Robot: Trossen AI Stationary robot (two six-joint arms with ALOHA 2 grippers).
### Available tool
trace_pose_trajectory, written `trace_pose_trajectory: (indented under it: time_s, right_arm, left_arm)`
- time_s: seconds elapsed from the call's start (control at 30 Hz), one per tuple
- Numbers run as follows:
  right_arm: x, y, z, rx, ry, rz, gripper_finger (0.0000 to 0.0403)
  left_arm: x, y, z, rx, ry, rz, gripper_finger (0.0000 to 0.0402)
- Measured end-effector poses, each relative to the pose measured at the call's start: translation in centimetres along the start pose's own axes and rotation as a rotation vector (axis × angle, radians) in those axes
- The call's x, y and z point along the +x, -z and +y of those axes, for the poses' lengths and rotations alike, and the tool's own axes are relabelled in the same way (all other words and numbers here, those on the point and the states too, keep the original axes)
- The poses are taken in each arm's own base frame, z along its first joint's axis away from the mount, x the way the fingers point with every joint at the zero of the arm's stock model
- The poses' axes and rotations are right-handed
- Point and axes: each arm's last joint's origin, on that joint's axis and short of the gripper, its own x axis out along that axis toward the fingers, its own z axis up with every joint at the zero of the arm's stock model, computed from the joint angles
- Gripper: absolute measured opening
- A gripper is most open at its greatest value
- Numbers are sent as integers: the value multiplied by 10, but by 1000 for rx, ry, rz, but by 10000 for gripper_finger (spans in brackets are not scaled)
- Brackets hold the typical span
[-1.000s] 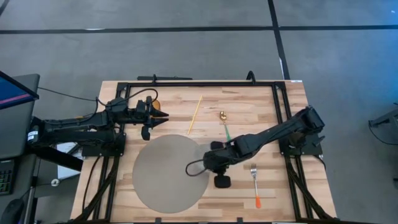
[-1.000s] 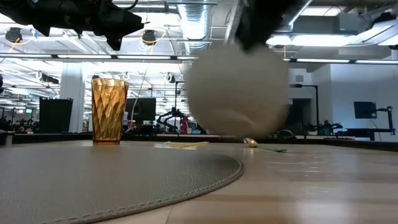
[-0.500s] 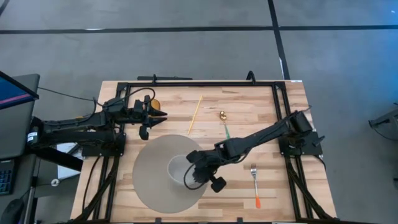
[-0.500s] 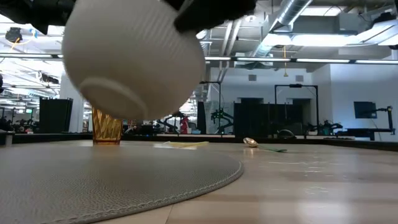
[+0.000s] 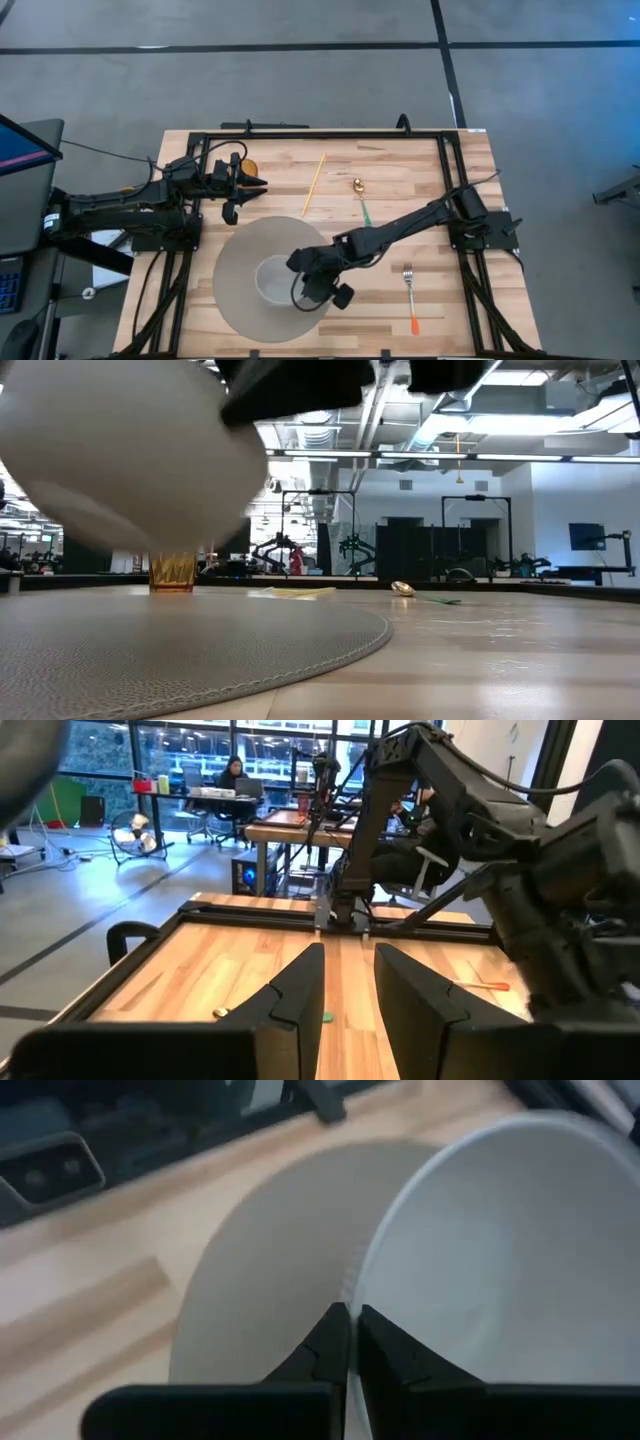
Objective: Pick & Place Utensil
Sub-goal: Put the gray bowl on the gray mat, then put the green spoon into the gray bowl on the gray mat
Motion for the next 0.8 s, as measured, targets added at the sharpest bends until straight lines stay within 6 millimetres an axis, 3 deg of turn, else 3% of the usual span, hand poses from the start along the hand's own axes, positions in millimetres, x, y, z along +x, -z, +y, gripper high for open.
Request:
trace_pose_trajectory:
  time_s: [0.13, 0.43, 0.8]
  right_arm:
    - [8, 13, -5, 26, -40, 9, 15]
    - [8, 22, -18, 45, -21, -18, 40]
    - [8, 20, -20, 79, -8, -43, 87]
  left_arm:
    - [0, 1, 0, -2, 0, 5, 92]
    - [-1, 1, 0, -4, -1, 12, 92]
    - [-1, 1, 0, -4, -1, 14, 92]
